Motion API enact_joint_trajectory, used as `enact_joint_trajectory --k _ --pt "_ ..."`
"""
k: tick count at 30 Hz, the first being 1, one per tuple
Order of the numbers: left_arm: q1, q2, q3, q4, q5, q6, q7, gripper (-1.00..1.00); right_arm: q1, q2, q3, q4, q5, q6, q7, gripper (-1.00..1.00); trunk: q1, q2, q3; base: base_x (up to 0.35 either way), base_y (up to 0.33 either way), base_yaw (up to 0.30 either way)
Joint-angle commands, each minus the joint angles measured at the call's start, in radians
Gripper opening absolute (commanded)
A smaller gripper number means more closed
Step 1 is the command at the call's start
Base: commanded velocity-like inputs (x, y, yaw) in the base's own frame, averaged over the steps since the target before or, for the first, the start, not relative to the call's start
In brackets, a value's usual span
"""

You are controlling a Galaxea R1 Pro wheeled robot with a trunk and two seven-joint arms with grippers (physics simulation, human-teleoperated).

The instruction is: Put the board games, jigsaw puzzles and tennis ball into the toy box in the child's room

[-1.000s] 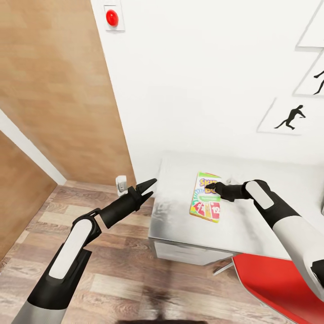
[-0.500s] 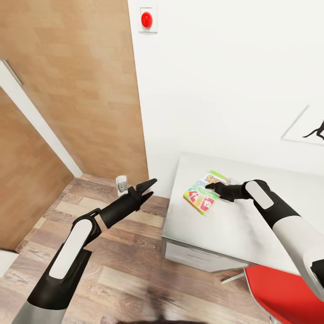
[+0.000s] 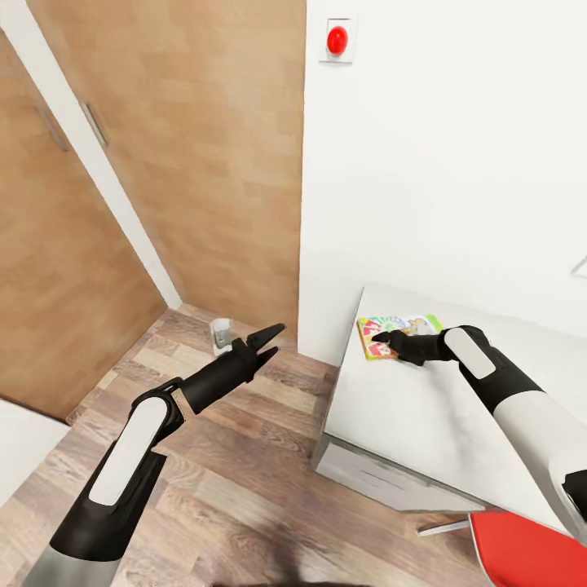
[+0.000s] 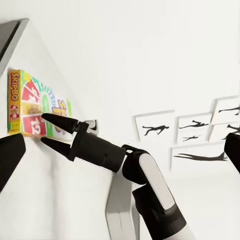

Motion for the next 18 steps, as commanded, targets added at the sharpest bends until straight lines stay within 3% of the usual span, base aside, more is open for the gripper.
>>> enact_joint_trajectory --k 1,18 --pt "-0.001 0.0 -0.001 0.0 0.001 0.002 -0.002 1.0 -0.001 -0.001 0.005 -0.002 -0.012 0.0 -0.01 1.0 0.001 -0.002 -0.001 0.0 0.0 0.28" --pt "-0.001 0.0 -0.001 0.0 0.001 0.002 -0.002 1.0 -0.001 -0.002 0.005 -0.002 -0.012 0.0 -0.01 1.0 0.001 -0.002 0.005 0.0 0.0 0.268"
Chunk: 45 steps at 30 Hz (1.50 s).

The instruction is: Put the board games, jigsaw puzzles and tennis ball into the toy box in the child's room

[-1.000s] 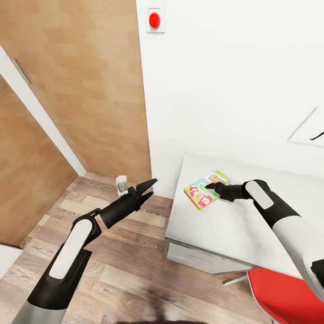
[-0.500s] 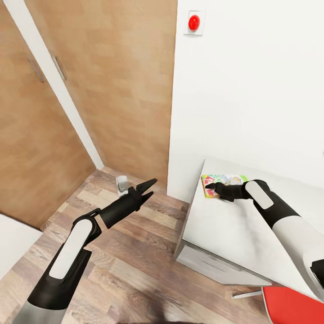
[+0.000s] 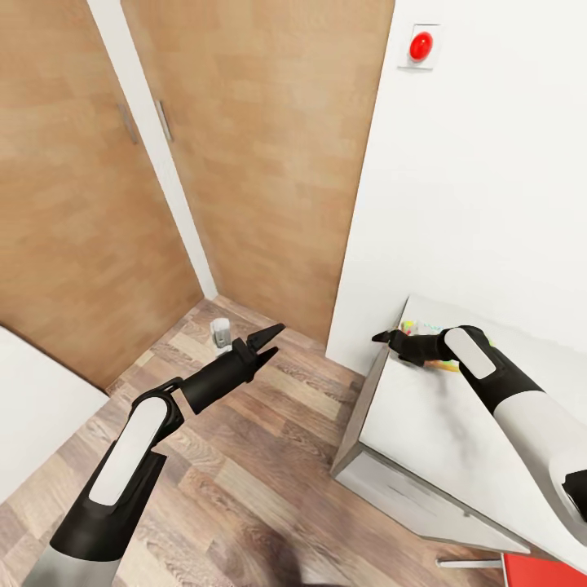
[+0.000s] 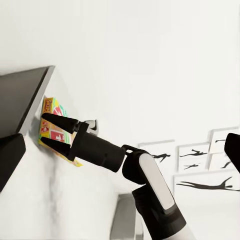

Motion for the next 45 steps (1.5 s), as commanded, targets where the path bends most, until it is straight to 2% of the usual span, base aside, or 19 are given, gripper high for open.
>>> enact_joint_trajectory --k 1,6,10,11,13,14,17,18,19,20,23,26,28,31,33,34,36,45 --pt "-0.001 0.0 -0.001 0.0 0.0 0.002 -0.002 1.0 -0.001 -0.002 0.005 -0.002 -0.011 0.001 -0.01 1.0 0.001 -0.002 -0.001 0.0 0.0 0.14" --pt "-0.001 0.0 -0.001 0.0 0.0 0.002 -0.002 1.0 0.009 -0.009 0.005 -0.016 -0.011 0.004 -0.007 1.0 0.001 -0.002 -0.001 0.0 0.0 0.088" --pt "-0.001 0.0 -0.001 0.0 -0.001 0.002 -0.001 1.0 0.042 -0.021 0.002 -0.083 -0.011 0.014 0.015 1.0 0.001 -0.002 -0.001 0.0 0.0 0.037" --pt "-0.001 0.0 -0.001 0.0 -0.001 0.002 -0.001 1.0 0.06 -0.033 -0.001 -0.121 -0.011 0.02 0.024 1.0 0.001 -0.002 -0.001 0.0 0.0 0.023" --pt "-0.001 0.0 -0.001 0.0 -0.001 0.002 -0.001 1.0 0.1 -0.073 -0.007 -0.217 -0.012 0.041 0.041 1.0 0.001 -0.002 -0.001 0.0 0.0 0.017" --pt "-0.001 0.0 -0.001 0.0 -0.001 0.002 -0.001 1.0 0.1 -0.073 -0.007 -0.217 -0.012 0.041 0.041 1.0 0.001 -0.002 -0.001 0.0 0.0 0.015" --pt "-0.001 0.0 0.0 0.0 -0.002 0.002 -0.001 1.0 0.149 -0.147 -0.015 -0.36 -0.017 0.08 0.054 1.0 0.001 -0.002 -0.001 0.0 0.0 0.01" --pt "-0.001 0.0 0.0 0.0 -0.002 0.002 -0.001 1.0 0.149 -0.147 -0.015 -0.36 -0.017 0.08 0.054 1.0 0.001 -0.002 -0.001 0.0 0.0 0.008" --pt "-0.001 0.0 0.0 0.0 -0.002 0.002 0.0 1.0 0.159 -0.171 -0.019 -0.395 -0.018 0.089 0.057 1.0 0.001 -0.002 -0.001 0.0 0.0 0.006" --pt "-0.001 0.0 0.0 0.0 -0.002 0.002 0.0 1.0 0.159 -0.171 -0.019 -0.395 -0.018 0.089 0.057 1.0 0.001 -0.002 -0.001 0.0 0.0 0.006" --pt "-0.001 0.0 -0.001 0.0 -0.003 0.002 0.0 1.0 0.181 -0.223 -0.048 -0.458 -0.021 0.109 0.062 1.0 0.001 -0.002 -0.001 0.0 0.0 0.004" --pt "-0.001 0.0 -0.001 0.0 -0.003 0.002 0.001 1.0 0.186 -0.235 -0.065 -0.469 -0.021 0.114 0.063 1.0 0.001 -0.002 -0.001 0.0 0.0 -0.006" --pt "-0.001 0.0 -0.003 0.0 -0.004 0.002 0.003 1.0 0.196 -0.252 -0.106 -0.485 -0.021 0.122 0.065 1.0 0.001 -0.002 -0.001 0.0 0.0 -0.06" --pt "-0.001 -0.001 -0.003 0.0 -0.005 0.002 0.003 1.0 0.201 -0.258 -0.129 -0.491 -0.02 0.125 0.066 1.0 0.001 -0.002 -0.001 0.0 0.0 -0.105" --pt "-0.001 -0.001 -0.004 0.0 -0.006 0.002 0.004 1.0 0.215 -0.267 -0.169 -0.502 -0.018 0.13 0.067 1.0 0.001 -0.002 -0.001 0.0 0.0 -0.159" --pt "-0.001 -0.001 -0.004 0.0 -0.006 0.002 0.004 1.0 0.215 -0.267 -0.169 -0.502 -0.018 0.13 0.067 1.0 0.001 -0.002 -0.001 0.0 0.0 -0.17" --pt "-0.001 -0.001 -0.004 0.0 -0.006 0.002 0.005 1.0 0.231 -0.273 -0.198 -0.511 -0.016 0.133 0.068 1.0 0.001 -0.002 -0.001 0.0 0.0 -0.197" --pt "-0.001 -0.001 -0.004 0.0 -0.008 0.001 0.006 1.0 0.252 -0.286 -0.237 -0.521 -0.014 0.136 0.07 1.0 0.001 -0.002 -0.001 0.0 0.0 -0.229"
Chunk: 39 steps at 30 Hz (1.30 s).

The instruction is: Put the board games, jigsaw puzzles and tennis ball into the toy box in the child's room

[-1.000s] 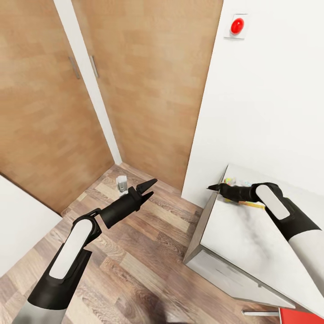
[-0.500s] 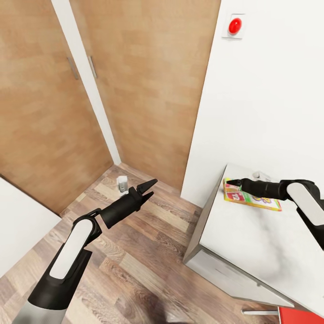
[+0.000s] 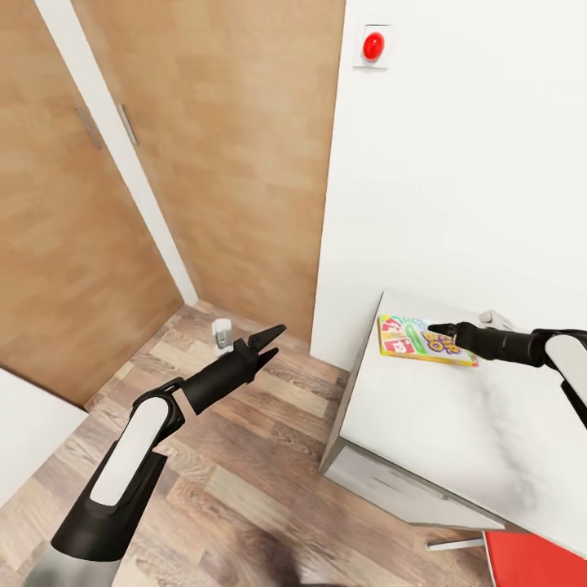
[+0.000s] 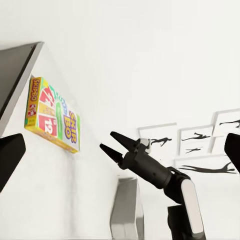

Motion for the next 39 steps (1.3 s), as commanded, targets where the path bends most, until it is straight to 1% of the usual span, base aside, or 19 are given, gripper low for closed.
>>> enact_joint_trajectory --k 1,11,16,19,25,39 --pt "-0.001 0.001 0.0 0.0 0.001 0.002 -0.001 1.0 0.001 -0.004 -0.002 -0.001 -0.002 0.002 -0.002 1.0 0.001 -0.002 -0.002 0.0 0.0 -0.251" --pt "-0.001 0.001 0.0 0.0 0.0 0.001 -0.002 1.0 0.005 -0.015 -0.015 0.014 -0.001 0.001 -0.003 1.0 0.001 -0.002 -0.002 0.0 0.0 -0.265" --pt "-0.001 0.001 0.0 0.0 0.0 0.001 -0.001 1.0 0.0 -0.018 -0.018 0.066 -0.001 -0.003 -0.004 1.0 0.001 -0.002 -0.002 0.002 0.0 -0.232" --pt "-0.001 0.001 0.0 0.0 0.0 0.001 -0.001 1.0 -0.001 -0.018 -0.018 0.08 -0.001 -0.004 -0.004 1.0 0.001 -0.002 -0.002 0.021 0.0 -0.149" --pt "-0.001 0.001 0.0 0.0 0.0 0.001 0.0 1.0 -0.003 -0.019 -0.019 0.12 -0.001 -0.008 -0.005 1.0 0.001 -0.002 -0.002 0.117 0.0 -0.084" --pt "0.0 0.001 0.0 0.0 0.0 0.0 -0.003 1.0 -0.006 -0.018 -0.02 0.196 0.0 -0.011 -0.005 1.0 0.001 -0.002 -0.002 0.239 0.0 -0.022"
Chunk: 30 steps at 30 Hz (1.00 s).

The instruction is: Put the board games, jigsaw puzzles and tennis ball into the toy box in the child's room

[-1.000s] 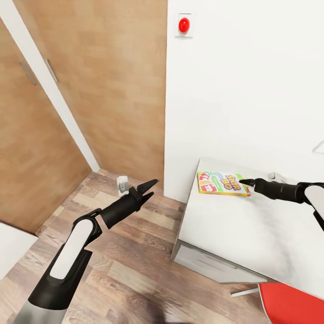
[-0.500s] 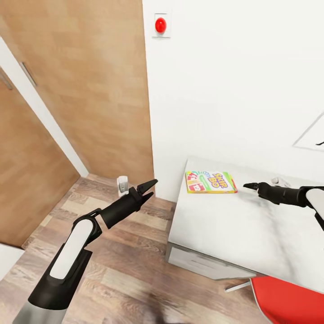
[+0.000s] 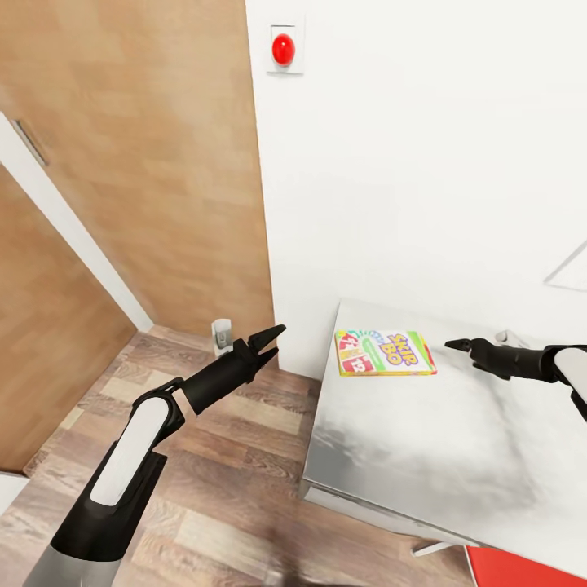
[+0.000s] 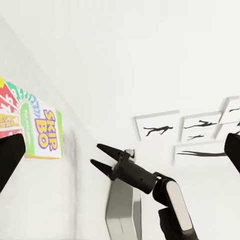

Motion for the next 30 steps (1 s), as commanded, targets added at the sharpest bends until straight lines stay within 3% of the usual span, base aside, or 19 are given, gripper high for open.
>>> enact_joint_trajectory --k 1,25,30 --pt "-0.001 0.001 0.0 0.0 0.001 0.002 -0.002 1.0 -0.002 -0.001 0.003 0.011 -0.004 0.002 -0.001 1.0 0.001 -0.002 -0.002 0.123 0.0 -0.006" --pt "0.0 0.001 0.0 0.0 0.001 0.001 -0.003 1.0 -0.045 0.025 0.016 0.116 -0.002 -0.003 0.005 1.0 0.001 -0.002 -0.002 0.038 0.0 -0.002" --pt "0.0 0.001 0.0 0.0 0.001 0.001 -0.004 1.0 -0.057 0.05 0.019 0.136 -0.002 -0.005 0.006 1.0 0.001 -0.002 -0.002 0.003 0.0 0.0"
